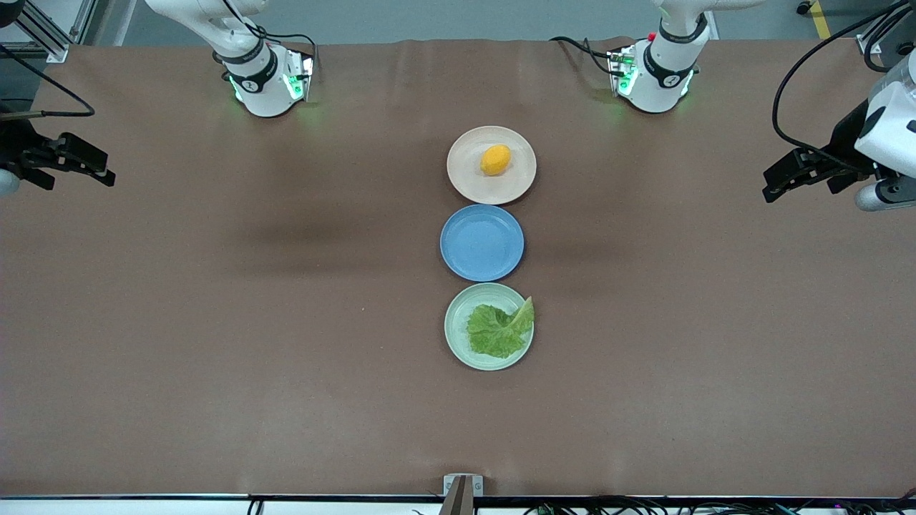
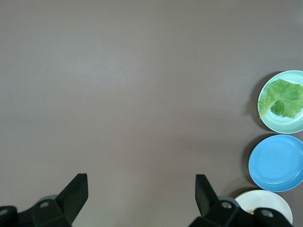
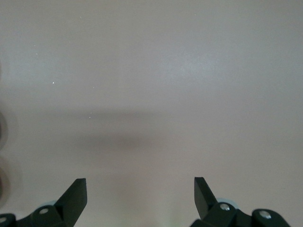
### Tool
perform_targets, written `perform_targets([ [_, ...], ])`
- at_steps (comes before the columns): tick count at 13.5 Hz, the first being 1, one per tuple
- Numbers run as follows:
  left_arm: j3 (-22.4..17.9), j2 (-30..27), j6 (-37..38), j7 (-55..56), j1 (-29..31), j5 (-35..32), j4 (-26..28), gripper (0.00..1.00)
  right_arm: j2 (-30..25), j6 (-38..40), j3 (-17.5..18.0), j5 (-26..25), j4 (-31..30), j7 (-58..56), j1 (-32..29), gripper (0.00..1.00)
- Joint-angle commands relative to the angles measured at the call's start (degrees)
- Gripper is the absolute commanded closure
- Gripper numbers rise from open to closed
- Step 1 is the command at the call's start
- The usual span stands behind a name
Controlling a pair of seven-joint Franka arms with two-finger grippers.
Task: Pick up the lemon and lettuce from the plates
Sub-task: 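Move the left gripper from rest toward the green plate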
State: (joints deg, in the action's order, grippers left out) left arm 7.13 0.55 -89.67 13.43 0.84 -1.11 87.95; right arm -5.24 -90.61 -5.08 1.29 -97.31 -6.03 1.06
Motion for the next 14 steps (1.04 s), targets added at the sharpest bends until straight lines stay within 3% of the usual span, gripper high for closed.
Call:
perform_targets([
  [1, 0.1, -0.2, 0.4, -1.0, 0.2, -0.3, -0.1, 0.0, -1.8, -0.9, -0.3, 1.1, -2.1, -0.6, 0.1, 0.0],
  [9, 0.2, 1.6, 0.5, 3.7, -0.8, 0.7, -0.4, 0.0, -1.8, -0.3, -0.4, 1.2, -2.2, -0.6, 0.0, 0.0],
  [14, 1.0, 11.4, -0.9, 7.5, -7.0, 0.9, -3.5, 0.0, -1.7, -0.1, -0.4, 1.3, -2.0, -0.6, 0.0, 0.0],
])
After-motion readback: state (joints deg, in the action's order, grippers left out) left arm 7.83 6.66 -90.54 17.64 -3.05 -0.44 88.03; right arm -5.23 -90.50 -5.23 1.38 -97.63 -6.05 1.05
